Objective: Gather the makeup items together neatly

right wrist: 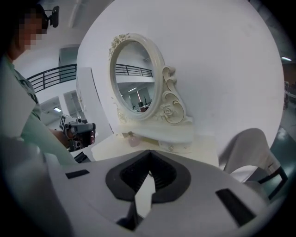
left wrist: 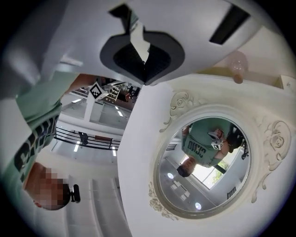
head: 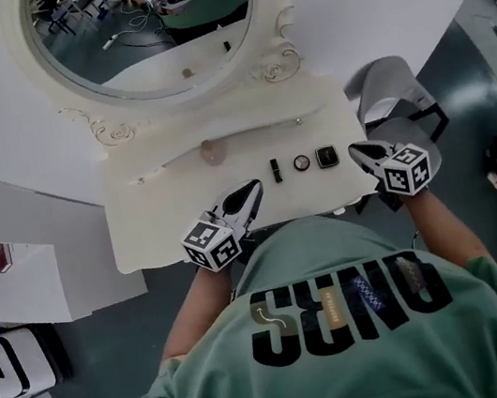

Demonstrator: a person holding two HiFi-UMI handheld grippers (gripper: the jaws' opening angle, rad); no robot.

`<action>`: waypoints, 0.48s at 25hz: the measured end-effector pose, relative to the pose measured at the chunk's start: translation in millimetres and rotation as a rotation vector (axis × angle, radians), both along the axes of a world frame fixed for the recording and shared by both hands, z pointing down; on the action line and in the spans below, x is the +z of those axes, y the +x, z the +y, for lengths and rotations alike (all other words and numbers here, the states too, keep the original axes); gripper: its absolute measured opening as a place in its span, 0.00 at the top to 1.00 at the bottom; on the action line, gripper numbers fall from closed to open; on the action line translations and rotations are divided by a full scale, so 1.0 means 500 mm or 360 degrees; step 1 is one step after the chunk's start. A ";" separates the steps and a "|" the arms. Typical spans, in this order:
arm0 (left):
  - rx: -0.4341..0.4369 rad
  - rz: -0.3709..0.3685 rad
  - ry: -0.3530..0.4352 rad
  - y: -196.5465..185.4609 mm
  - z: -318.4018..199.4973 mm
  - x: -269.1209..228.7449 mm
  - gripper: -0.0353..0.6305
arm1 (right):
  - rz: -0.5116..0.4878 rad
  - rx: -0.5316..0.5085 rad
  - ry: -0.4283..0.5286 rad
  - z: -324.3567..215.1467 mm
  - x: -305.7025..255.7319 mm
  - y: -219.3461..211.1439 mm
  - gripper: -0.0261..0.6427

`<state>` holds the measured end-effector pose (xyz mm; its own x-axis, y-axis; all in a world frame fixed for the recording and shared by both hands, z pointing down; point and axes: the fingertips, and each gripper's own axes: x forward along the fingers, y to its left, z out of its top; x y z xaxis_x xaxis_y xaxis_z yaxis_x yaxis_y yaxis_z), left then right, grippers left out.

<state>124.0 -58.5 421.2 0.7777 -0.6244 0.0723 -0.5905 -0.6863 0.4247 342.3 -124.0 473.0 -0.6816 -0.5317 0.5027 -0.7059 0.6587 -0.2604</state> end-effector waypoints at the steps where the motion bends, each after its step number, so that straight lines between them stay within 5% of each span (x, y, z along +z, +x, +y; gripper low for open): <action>1: -0.0046 0.0001 -0.0013 0.012 0.000 0.004 0.94 | 0.0001 -0.0028 -0.0018 0.005 0.005 0.008 0.97; 12: -0.0143 -0.0092 -0.0113 0.101 -0.011 0.037 0.94 | -0.0020 -0.0137 -0.0075 -0.006 0.047 0.047 0.97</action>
